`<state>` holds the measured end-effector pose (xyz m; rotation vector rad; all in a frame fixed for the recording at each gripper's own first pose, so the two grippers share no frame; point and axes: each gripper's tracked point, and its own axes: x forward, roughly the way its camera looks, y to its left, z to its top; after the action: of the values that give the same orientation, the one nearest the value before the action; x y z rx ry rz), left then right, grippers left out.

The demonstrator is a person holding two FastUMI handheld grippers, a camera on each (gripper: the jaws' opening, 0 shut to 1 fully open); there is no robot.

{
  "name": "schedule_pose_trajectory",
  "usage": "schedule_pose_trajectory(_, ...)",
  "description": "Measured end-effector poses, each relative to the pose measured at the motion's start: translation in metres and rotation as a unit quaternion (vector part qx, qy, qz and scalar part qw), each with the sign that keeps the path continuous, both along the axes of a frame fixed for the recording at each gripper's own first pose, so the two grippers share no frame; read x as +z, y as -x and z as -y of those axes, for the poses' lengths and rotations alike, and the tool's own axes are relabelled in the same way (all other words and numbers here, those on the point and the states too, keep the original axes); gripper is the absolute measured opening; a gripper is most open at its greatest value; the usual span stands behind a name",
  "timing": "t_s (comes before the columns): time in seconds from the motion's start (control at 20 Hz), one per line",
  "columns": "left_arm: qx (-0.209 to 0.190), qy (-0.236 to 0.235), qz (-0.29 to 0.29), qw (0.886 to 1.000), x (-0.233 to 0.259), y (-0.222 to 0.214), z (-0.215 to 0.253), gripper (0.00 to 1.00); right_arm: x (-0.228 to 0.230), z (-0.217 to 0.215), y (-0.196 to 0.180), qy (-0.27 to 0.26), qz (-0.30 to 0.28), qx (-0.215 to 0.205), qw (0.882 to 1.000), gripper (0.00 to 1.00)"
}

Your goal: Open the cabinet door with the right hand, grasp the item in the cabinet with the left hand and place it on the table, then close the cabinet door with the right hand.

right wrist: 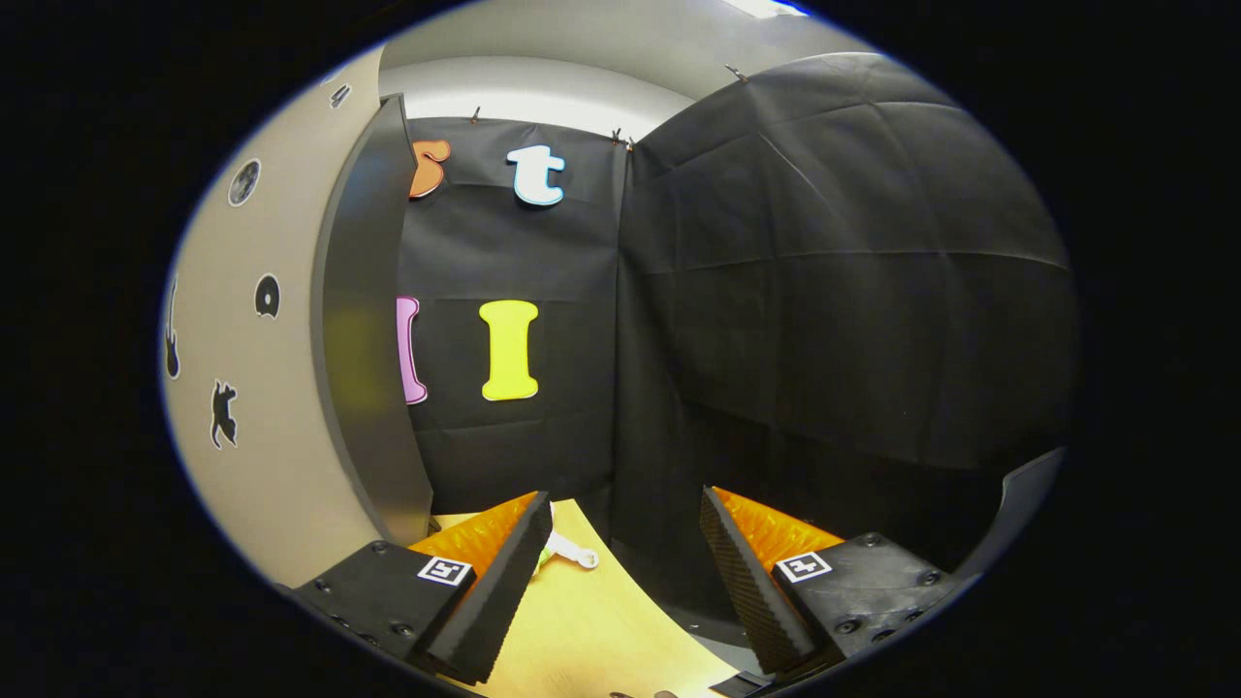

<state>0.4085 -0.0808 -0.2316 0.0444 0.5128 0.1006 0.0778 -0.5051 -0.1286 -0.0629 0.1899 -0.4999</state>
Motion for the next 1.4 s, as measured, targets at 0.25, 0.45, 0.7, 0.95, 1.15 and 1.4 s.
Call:
schedule_pose_trajectory(0.25, 0.008, 0.008, 0.024, 1.0, 0.024, 0.027, 0.01, 0.24, 0.011, -0.016, 0.001, 0.009, 0.009, 0.031, 0.999, 0.98)
schedule_pose_trajectory(0.45, 0.0, 0.025, 0.038, 0.999, 0.042, 0.067, 0.027, 0.24, 0.011, -0.033, 0.005, 0.0, 0.014, 0.056, 0.998, 0.98)
schedule_pose_trajectory(0.7, 0.002, 0.038, 0.042, 0.998, 0.053, 0.129, 0.039, 0.24, 0.017, -0.056, 0.018, -0.016, 0.024, 0.09, 0.995, 1.0)
schedule_pose_trajectory(0.95, 0.018, 0.048, 0.049, 0.998, 0.065, 0.19, 0.042, 0.24, 0.029, -0.08, 0.046, 0.002, 0.031, 0.14, 0.99, 1.0)
schedule_pose_trajectory(1.15, 0.025, 0.048, 0.051, 0.997, 0.07, 0.241, 0.053, 0.24, 0.035, -0.097, 0.068, 0.005, 0.039, 0.176, 0.984, 0.98)
schedule_pose_trajectory(1.4, 0.037, 0.046, 0.056, 0.997, 0.058, 0.302, 0.068, 0.24, 0.045, -0.112, 0.099, 0.014, 0.045, 0.22, 0.974, 0.98)
